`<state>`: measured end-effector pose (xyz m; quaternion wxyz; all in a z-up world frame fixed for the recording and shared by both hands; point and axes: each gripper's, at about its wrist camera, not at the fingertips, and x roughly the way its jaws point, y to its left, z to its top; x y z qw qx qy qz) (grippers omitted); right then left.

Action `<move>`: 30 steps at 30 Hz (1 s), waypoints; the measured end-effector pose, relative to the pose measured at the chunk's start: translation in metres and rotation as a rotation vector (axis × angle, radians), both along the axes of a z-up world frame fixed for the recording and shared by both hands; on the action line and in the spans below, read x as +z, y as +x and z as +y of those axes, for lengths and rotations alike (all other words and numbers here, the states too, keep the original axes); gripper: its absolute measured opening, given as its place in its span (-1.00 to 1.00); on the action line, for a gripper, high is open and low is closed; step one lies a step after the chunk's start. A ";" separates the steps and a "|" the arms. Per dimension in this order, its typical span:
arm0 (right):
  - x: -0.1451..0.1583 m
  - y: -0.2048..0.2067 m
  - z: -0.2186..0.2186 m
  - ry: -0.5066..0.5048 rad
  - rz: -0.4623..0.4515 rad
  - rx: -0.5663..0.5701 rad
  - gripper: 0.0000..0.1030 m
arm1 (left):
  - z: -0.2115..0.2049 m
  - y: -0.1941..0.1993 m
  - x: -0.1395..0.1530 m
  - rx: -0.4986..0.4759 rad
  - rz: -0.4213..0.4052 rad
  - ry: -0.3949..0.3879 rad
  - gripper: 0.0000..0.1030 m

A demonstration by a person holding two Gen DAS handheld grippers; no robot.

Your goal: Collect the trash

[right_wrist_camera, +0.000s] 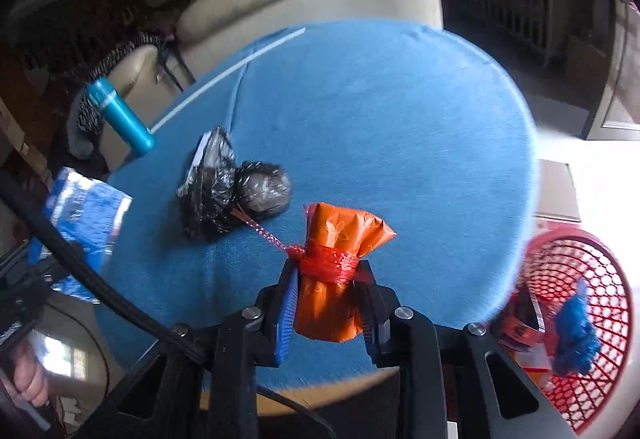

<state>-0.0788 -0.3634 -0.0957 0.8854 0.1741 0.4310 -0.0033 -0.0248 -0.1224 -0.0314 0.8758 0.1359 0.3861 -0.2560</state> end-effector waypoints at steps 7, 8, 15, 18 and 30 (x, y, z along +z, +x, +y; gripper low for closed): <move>0.016 -0.048 -0.048 0.010 -0.069 -0.110 -0.41 | -0.044 -0.016 0.001 -0.150 0.003 -0.020 -0.20; 0.017 -0.053 -0.055 0.011 -0.075 -0.128 -0.42 | -0.050 -0.017 0.001 -0.164 0.005 -0.019 -0.20; 0.021 -0.086 -0.101 0.019 -0.093 -0.245 -0.42 | -0.100 -0.029 0.001 -0.306 0.017 0.012 -0.20; 0.020 -0.102 -0.122 0.018 -0.091 -0.301 -0.42 | -0.128 -0.039 0.002 -0.385 -0.003 0.019 -0.20; -0.003 -0.147 -0.183 0.045 -0.019 -0.486 -0.40 | -0.221 -0.073 -0.008 -0.638 0.057 0.022 -0.18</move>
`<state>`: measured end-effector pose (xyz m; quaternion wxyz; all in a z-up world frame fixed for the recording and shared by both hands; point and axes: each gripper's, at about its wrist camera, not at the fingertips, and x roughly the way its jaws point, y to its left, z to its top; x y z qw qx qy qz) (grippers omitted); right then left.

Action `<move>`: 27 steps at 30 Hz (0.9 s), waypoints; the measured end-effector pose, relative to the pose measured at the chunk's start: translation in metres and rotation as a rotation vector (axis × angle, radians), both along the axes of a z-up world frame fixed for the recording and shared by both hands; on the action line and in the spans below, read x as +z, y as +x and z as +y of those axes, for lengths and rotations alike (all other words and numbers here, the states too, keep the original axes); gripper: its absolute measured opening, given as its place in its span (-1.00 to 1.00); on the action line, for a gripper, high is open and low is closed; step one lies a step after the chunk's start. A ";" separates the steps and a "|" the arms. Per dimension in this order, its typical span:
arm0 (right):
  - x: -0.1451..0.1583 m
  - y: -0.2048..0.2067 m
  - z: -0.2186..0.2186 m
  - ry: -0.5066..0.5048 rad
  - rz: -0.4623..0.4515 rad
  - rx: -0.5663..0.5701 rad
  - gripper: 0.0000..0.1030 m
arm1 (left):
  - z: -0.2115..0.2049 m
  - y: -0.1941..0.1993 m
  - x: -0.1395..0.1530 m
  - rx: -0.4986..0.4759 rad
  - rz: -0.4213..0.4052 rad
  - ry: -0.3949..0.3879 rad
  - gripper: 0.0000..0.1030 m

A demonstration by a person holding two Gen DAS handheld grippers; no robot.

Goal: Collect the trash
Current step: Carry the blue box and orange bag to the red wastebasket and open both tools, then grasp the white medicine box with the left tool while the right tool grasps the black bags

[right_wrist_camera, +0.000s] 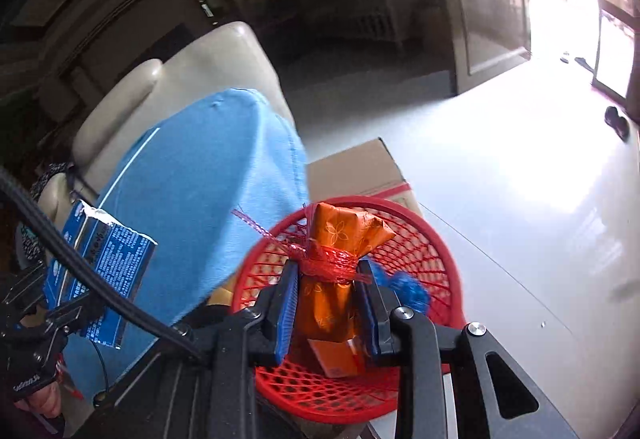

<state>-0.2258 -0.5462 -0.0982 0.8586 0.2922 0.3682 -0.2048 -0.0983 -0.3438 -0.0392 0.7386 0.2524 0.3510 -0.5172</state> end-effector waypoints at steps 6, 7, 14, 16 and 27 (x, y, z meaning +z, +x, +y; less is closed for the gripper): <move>-0.013 -0.008 -0.018 0.088 0.012 -0.048 -0.36 | -0.019 -0.003 -0.005 -0.051 0.047 -0.005 0.11; -0.015 -0.008 -0.020 0.107 0.012 -0.049 -0.36 | -0.019 -0.003 -0.005 -0.052 0.049 -0.007 0.11; -0.023 -0.004 -0.014 0.177 0.010 -0.045 -0.32 | 0.006 0.016 0.004 0.017 0.035 -0.026 0.11; -0.021 0.002 -0.010 0.168 0.005 -0.037 -0.32 | 0.026 0.027 0.010 0.079 0.018 -0.038 0.11; -0.003 0.073 0.043 0.186 -0.049 0.148 -0.31 | 0.229 0.110 0.006 0.641 -0.040 -0.019 0.24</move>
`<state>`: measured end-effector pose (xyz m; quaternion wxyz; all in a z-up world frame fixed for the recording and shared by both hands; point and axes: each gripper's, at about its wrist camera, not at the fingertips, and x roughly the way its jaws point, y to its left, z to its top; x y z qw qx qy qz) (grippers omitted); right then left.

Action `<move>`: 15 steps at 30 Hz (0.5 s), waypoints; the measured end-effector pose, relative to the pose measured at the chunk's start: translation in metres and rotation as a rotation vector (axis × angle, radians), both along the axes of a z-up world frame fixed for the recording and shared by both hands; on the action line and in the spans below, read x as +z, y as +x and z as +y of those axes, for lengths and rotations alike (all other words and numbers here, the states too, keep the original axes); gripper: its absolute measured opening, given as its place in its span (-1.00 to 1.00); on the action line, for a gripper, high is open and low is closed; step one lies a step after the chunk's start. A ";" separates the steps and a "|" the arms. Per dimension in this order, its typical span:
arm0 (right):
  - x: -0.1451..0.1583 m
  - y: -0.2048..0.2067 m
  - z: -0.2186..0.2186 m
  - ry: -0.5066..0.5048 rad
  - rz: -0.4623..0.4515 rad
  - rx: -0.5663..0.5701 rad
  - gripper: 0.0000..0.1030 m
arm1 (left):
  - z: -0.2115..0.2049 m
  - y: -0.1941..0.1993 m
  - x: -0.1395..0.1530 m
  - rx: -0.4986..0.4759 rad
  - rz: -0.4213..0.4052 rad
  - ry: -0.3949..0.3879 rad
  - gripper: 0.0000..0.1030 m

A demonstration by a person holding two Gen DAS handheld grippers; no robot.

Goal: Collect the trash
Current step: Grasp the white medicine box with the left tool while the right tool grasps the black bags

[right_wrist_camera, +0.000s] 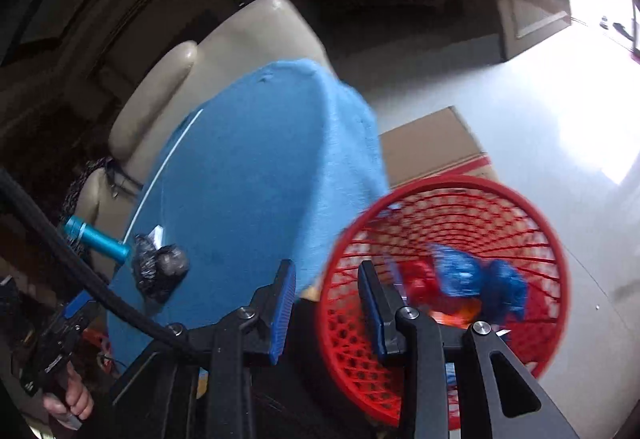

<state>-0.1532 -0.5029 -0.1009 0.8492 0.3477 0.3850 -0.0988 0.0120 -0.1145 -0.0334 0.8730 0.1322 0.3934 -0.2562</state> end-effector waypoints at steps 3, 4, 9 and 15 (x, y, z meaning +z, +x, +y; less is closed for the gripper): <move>0.007 0.036 0.030 0.009 -0.012 0.098 -0.31 | 0.054 0.015 -0.006 0.154 -0.012 0.027 0.24; 0.010 0.048 0.042 0.006 -0.016 0.134 -0.30 | 0.070 0.020 -0.008 0.199 -0.010 0.027 0.24; 0.020 0.106 0.102 0.000 -0.041 0.288 0.29 | 0.105 0.030 -0.015 0.289 0.015 -0.013 0.24; 0.016 0.174 0.168 -0.027 -0.024 0.441 0.29 | 0.111 0.033 -0.026 0.285 0.039 -0.034 0.24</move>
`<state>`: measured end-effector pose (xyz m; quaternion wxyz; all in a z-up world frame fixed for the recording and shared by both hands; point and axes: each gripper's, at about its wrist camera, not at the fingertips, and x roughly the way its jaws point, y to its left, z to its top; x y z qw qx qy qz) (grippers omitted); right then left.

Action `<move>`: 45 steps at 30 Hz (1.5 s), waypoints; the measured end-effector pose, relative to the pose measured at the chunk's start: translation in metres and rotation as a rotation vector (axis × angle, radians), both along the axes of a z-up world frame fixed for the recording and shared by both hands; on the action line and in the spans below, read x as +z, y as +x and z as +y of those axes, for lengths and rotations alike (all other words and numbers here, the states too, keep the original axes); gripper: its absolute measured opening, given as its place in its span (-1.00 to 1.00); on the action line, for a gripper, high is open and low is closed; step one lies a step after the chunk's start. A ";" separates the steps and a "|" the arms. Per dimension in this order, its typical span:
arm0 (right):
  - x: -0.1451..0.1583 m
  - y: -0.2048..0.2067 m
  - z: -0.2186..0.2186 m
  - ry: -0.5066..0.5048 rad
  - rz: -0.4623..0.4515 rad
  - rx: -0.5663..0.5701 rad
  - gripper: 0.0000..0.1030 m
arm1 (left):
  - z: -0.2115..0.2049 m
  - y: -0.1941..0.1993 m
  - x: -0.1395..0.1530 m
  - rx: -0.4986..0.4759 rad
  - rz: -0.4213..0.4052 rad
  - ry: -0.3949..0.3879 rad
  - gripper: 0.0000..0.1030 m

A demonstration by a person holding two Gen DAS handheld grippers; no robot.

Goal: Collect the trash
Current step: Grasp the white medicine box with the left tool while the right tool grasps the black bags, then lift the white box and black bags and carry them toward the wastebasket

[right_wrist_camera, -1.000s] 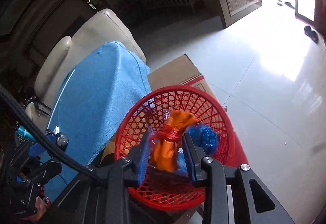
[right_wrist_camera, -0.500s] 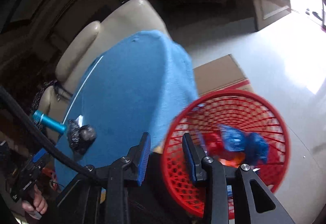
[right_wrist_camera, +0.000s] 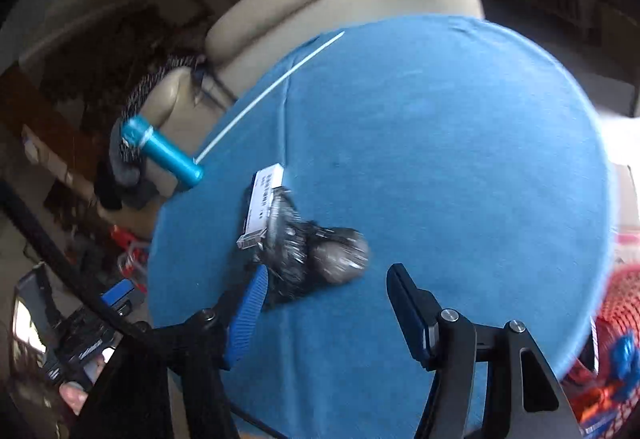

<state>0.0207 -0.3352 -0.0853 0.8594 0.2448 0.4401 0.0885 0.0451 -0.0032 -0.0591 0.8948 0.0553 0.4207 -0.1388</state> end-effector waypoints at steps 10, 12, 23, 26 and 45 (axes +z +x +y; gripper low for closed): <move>-0.048 0.056 0.040 -0.110 0.085 -0.020 0.10 | -0.008 0.032 0.004 -0.037 0.064 -0.097 0.26; -0.044 0.053 0.047 -0.146 0.060 0.003 0.00 | -0.023 0.048 0.000 -0.053 0.085 -0.097 0.28; -0.035 0.009 0.013 -0.115 0.049 -0.042 -0.41 | -0.125 0.132 -0.050 -0.059 0.238 -0.031 0.28; -0.032 0.002 0.003 -0.085 0.049 -0.054 -0.41 | -0.136 0.141 -0.069 -0.023 0.267 0.015 0.28; -0.056 0.058 0.039 -0.071 0.185 -0.086 0.19 | -0.075 0.073 -0.020 0.008 0.103 -0.023 -0.05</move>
